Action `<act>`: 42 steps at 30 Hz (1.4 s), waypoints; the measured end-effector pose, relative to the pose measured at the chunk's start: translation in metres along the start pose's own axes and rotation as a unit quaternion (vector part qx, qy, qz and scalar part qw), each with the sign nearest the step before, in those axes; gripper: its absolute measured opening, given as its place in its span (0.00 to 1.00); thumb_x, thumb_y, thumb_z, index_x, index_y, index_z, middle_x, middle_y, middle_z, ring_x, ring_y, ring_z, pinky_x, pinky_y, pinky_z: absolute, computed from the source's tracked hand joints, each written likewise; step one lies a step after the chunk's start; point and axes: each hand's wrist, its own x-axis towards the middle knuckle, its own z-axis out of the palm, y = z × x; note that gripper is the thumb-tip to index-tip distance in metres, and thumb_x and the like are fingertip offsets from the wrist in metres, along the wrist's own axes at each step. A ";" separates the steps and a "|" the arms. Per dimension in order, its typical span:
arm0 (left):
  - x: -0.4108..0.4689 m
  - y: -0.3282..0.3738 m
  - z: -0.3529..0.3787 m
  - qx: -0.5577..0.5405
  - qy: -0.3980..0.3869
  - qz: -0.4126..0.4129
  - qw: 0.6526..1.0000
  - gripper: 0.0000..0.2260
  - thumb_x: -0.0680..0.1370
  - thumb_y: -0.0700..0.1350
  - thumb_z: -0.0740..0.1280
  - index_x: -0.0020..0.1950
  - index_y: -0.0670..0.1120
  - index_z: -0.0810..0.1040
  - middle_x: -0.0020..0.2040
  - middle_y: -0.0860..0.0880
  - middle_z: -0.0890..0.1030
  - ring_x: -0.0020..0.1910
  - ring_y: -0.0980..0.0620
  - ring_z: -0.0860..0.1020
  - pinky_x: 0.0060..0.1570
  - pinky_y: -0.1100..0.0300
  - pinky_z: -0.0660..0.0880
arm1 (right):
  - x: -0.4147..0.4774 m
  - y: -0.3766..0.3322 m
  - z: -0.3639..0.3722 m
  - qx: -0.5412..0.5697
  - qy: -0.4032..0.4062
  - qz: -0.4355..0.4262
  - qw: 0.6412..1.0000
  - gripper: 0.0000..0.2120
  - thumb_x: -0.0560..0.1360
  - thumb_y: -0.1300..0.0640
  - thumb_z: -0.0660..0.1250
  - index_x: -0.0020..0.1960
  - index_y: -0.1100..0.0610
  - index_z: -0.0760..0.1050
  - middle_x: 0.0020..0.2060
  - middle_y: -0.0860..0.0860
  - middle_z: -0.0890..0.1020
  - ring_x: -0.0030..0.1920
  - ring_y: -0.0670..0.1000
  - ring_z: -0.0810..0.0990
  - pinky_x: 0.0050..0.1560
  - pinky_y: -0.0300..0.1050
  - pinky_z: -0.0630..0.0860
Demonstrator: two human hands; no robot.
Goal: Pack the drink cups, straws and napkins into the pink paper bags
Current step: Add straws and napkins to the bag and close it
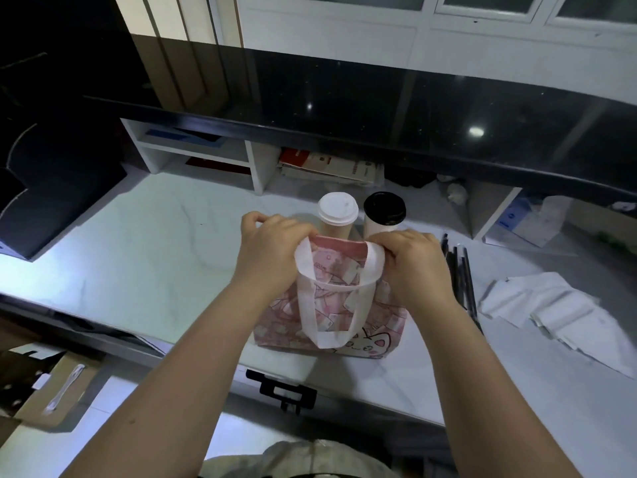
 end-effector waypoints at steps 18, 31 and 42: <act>-0.006 -0.029 0.003 -0.100 0.092 -0.073 0.988 0.08 0.74 0.41 0.67 0.48 0.46 0.85 0.43 0.50 0.85 0.43 0.47 0.75 0.49 0.49 0.71 | 0.001 0.029 0.003 0.014 0.051 0.049 0.997 0.10 0.68 0.63 0.62 0.40 0.56 0.83 0.36 0.51 0.84 0.39 0.57 0.80 0.48 0.49 0.63; -0.013 -0.023 0.002 -0.322 0.138 -0.212 0.912 0.08 0.74 0.35 0.72 0.47 0.48 0.84 0.44 0.60 0.83 0.46 0.66 0.80 0.51 0.71 0.75 | -0.015 0.044 -0.004 0.153 0.084 0.143 0.974 0.10 0.73 0.63 0.66 0.51 0.59 0.84 0.46 0.52 0.85 0.47 0.55 0.81 0.46 0.57 0.80; -0.101 -0.026 0.051 -0.505 0.075 -0.351 0.785 0.14 0.73 0.28 0.70 0.51 0.44 0.82 0.43 0.55 0.86 0.46 0.57 0.83 0.48 0.66 0.79 | -0.115 0.045 0.044 0.510 0.089 0.316 0.795 0.19 0.65 0.46 0.79 0.54 0.43 0.81 0.55 0.50 0.84 0.56 0.52 0.82 0.55 0.49 0.79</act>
